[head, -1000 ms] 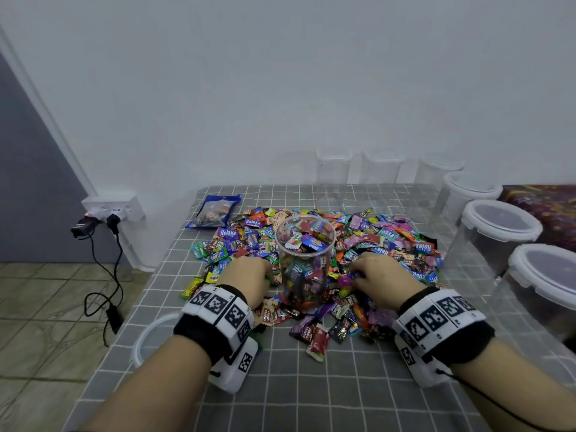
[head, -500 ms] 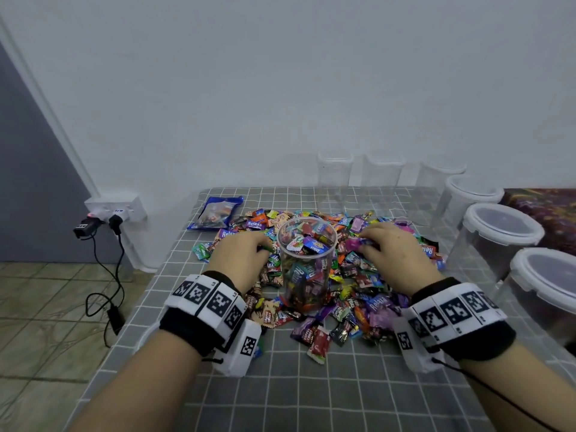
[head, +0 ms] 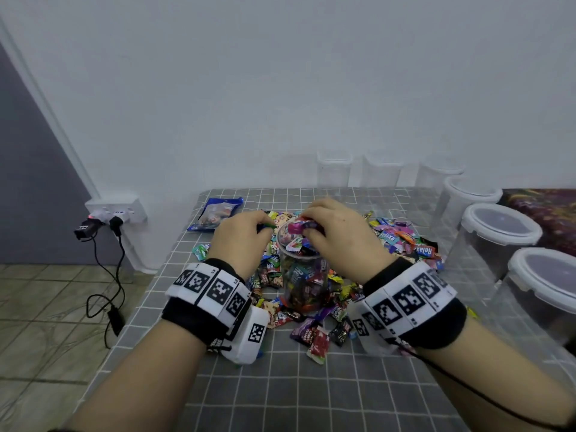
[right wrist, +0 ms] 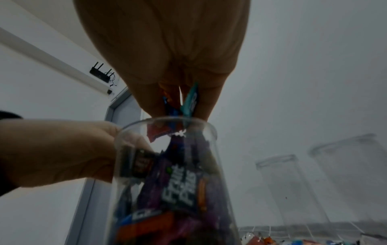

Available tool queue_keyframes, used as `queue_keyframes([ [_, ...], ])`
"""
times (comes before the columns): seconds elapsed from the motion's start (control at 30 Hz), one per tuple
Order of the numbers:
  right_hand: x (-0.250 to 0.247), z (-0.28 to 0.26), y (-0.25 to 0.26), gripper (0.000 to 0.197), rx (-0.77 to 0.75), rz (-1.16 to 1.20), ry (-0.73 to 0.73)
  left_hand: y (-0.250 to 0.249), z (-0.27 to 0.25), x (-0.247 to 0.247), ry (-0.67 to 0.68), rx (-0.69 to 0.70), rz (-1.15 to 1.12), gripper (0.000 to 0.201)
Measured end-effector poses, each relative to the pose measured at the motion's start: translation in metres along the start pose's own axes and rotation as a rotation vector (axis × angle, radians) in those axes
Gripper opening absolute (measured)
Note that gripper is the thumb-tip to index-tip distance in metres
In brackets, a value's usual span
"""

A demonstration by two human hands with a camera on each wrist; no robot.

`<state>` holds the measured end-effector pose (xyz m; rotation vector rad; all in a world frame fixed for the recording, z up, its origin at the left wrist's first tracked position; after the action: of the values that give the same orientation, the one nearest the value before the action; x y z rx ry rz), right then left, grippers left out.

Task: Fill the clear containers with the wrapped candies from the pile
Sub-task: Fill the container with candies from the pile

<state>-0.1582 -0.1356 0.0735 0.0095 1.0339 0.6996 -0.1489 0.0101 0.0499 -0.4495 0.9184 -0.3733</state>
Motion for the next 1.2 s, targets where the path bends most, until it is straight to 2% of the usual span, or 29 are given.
queue_keyframes([
  [0.17,0.008,0.001,0.001,0.034,0.012,-0.001,0.03,-0.002,-0.001,0.001,0.002,-0.001,-0.02,0.017],
  [0.33,0.011,0.001,-0.004,0.046,0.058,0.096,0.033,-0.001,-0.002,0.001,0.001,-0.003,-0.043,0.016],
  [0.43,0.007,-0.003,-0.015,0.053,0.121,0.191,-0.048,0.0,-0.002,0.001,0.003,-0.013,-0.05,0.017],
  [0.53,0.01,-0.018,-0.032,0.078,0.272,0.398,-0.084,0.003,-0.001,-0.001,-0.009,-0.024,-0.04,0.018],
  [0.6,0.021,-0.029,-0.037,0.096,0.348,0.532,-0.019,0.001,0.0,-0.004,-0.021,-0.02,-0.045,0.019],
  [0.67,0.032,-0.037,-0.039,0.105,0.383,0.625,0.053,-0.004,0.001,-0.008,-0.037,-0.01,-0.088,0.018],
  [0.83,0.05,-0.04,-0.045,0.095,0.413,0.729,0.078,-0.031,0.001,-0.016,-0.039,0.029,-0.223,0.016],
  [0.97,0.05,-0.039,-0.046,0.07,0.397,0.747,0.057,-0.055,-0.002,-0.006,0.021,0.113,-0.25,0.016],
  [1.2,0.049,-0.037,-0.047,0.069,0.344,0.757,0.001,-0.072,-0.015,0.018,0.21,0.244,-0.107,0.023],
])
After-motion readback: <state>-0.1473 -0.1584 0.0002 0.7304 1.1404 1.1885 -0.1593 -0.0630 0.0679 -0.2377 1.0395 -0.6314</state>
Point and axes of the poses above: each hand's wrist, its own z-axis towards the middle knuckle, its own x-axis out of the palm, y = z × x, the point moved 8 cm from there along z, towards the middle knuckle, and after that the axes turned 11 degrees about -y, right-handed, at the moved point
